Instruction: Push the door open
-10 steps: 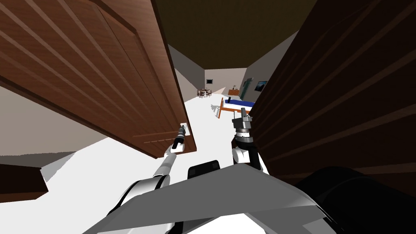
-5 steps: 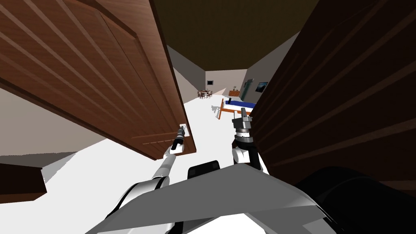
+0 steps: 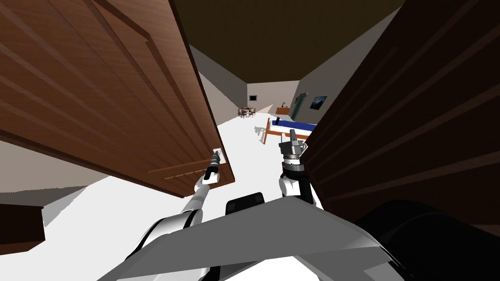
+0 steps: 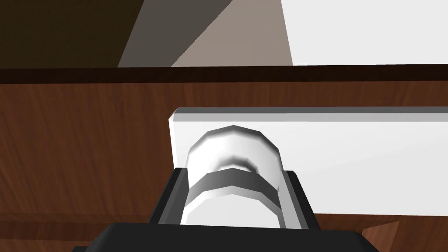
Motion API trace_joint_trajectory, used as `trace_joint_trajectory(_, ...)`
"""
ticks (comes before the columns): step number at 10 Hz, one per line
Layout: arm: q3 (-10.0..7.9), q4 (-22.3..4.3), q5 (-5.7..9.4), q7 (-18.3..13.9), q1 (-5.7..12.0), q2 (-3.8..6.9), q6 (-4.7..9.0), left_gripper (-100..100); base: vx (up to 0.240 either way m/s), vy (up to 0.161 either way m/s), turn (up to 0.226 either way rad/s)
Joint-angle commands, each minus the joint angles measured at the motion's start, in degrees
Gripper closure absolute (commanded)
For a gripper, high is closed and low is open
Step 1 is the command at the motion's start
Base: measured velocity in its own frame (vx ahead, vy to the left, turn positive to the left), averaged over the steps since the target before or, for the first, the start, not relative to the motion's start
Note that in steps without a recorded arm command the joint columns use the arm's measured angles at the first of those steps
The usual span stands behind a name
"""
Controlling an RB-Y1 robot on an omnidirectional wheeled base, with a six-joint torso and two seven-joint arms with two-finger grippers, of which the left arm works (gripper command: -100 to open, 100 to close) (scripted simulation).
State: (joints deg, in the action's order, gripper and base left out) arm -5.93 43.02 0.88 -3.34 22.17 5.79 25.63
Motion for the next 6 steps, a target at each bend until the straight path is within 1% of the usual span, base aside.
trace_joint_trajectory(1, -1.62, 1.1, 0.37, 0.6, -0.41, 0.55, -0.89, 100, 0.209, -0.109, 0.11)
trace_joint_trajectory(2, -1.62, 1.1, 0.37, 0.6, -0.41, 0.55, -0.89, 100, 0.143, -0.074, 0.068)
trace_joint_trajectory(3, -1.62, 1.1, 0.37, 0.6, -0.41, 0.55, -0.89, 100, 0.053, -0.02, -0.009)
trace_joint_trajectory(4, -2.89, 0.9, 0.73, 1.0, -0.44, 0.96, -0.92, 100, 0.144, -0.06, 0.042)
trace_joint_trajectory(6, -3.89, 0.8, 1.0, 1.3, -0.46, 1.27, -0.94, 100, 0.167, -0.102, 0.075)
